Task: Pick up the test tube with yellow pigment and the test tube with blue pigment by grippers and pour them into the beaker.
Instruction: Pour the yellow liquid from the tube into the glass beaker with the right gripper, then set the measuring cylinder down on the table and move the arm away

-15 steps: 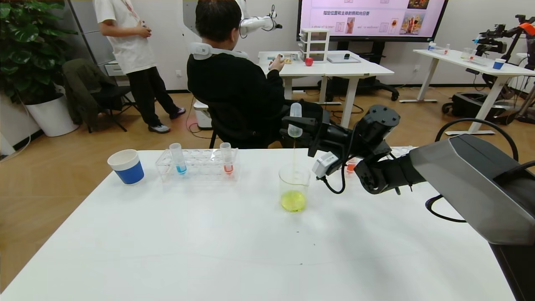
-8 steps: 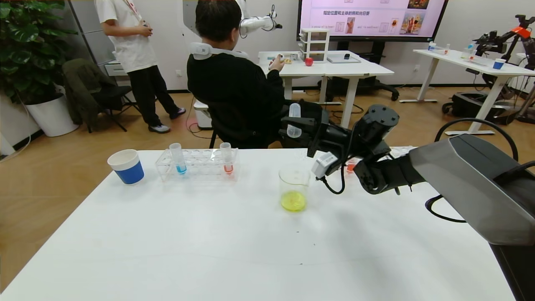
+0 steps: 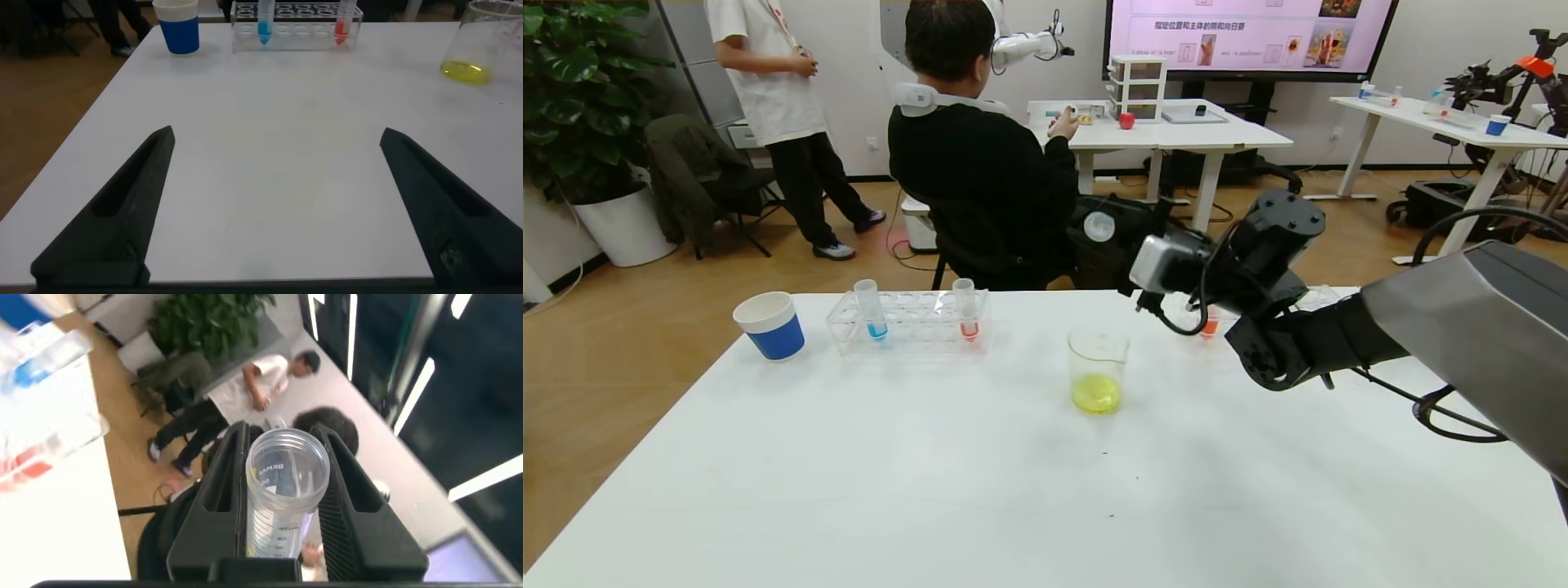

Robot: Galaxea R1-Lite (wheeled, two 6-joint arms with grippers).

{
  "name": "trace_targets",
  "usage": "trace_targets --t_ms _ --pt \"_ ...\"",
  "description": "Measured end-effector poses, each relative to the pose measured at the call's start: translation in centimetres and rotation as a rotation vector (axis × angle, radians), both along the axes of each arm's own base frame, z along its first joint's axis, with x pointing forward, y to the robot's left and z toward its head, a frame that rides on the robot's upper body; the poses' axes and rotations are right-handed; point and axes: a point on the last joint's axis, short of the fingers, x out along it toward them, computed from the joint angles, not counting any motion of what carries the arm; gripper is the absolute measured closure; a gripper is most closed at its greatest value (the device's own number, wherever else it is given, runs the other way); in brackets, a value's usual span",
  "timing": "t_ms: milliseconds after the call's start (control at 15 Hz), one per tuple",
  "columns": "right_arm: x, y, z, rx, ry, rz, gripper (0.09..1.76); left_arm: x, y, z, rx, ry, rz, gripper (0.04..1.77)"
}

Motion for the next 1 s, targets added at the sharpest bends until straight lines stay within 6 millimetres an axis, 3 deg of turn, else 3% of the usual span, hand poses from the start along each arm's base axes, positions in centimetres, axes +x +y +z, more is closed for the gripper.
trace_targets --t_ms 133,267,467,733,1000 --pt "-1.0 -0.9 2.0 0.171 0.174 -0.073 1.34 0.0 0.0 0.0 0.000 0.000 0.000 0.06" --pt "-2.0 -2.3 2.7 0.239 0.373 -0.168 1.34 0.0 0.0 0.0 0.000 0.000 0.000 0.06" --pt "-3.4 -6.4 3.1 0.406 0.662 -0.250 1.34 0.0 0.0 0.0 0.000 0.000 0.000 0.06" --pt "-5.3 -12.4 2.7 0.487 0.876 -0.396 1.34 0.0 0.0 0.0 0.000 0.000 0.000 0.06" --pt "-6.3 -18.7 3.3 0.545 0.886 -0.538 1.34 0.0 0.0 0.0 0.000 0.000 0.000 0.06"
